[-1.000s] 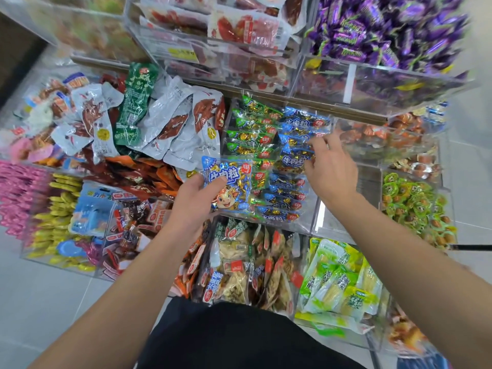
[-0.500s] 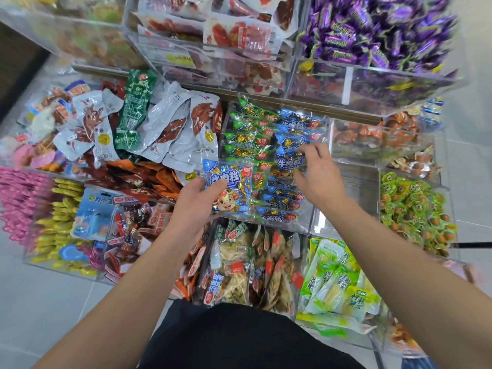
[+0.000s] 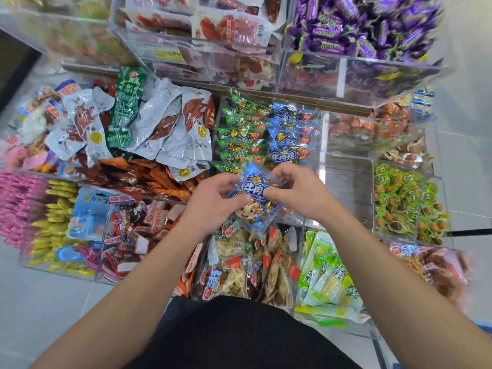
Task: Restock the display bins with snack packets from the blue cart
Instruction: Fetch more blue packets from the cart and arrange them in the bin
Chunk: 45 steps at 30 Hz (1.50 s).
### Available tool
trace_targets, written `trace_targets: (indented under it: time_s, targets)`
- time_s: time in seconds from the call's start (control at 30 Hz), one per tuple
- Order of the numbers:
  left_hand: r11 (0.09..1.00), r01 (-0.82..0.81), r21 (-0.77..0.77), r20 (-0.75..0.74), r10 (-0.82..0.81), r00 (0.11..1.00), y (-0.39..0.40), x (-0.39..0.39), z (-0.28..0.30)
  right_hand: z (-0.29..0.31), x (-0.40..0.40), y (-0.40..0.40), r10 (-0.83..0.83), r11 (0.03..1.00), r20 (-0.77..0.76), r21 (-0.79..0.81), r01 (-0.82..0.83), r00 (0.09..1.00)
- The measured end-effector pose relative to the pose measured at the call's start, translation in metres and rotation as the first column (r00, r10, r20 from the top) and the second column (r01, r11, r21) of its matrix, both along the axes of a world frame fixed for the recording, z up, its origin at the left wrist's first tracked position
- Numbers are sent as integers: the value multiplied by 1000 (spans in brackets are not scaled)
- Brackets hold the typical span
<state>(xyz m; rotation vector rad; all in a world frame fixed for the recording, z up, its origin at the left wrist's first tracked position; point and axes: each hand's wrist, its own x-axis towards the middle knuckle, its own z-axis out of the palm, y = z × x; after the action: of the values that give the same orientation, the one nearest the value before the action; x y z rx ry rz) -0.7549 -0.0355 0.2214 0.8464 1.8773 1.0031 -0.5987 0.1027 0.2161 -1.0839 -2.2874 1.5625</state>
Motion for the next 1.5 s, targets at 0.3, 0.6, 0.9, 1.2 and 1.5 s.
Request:
trace_targets:
  time_s: [0.3, 0.6, 0.9, 1.2, 1.5]
  targets:
    - [999, -25, 20, -542, 32, 840, -10, -9, -7, 32, 25, 45, -317, 872, -5, 393, 293, 948]
    - [929, 180, -325, -747, -368, 553, -18, -3, -45, 15, -14, 54, -209, 659, 346, 741, -130, 914]
    - [927, 185, -326, -751, -373, 545, -16, -5, -50, -11, -33, 50, -311, 638, 350, 766, -80, 884]
    - [935, 184, -305, -729, -353, 586, -16, -7, -52, -26, -35, 69, -64, 835, 258, 543, -90, 964]
    - [944, 179, -277, -726, -328, 605, -13, -7, -53, -48, -19, 58, -258, 552, 487, 783, -287, 834]
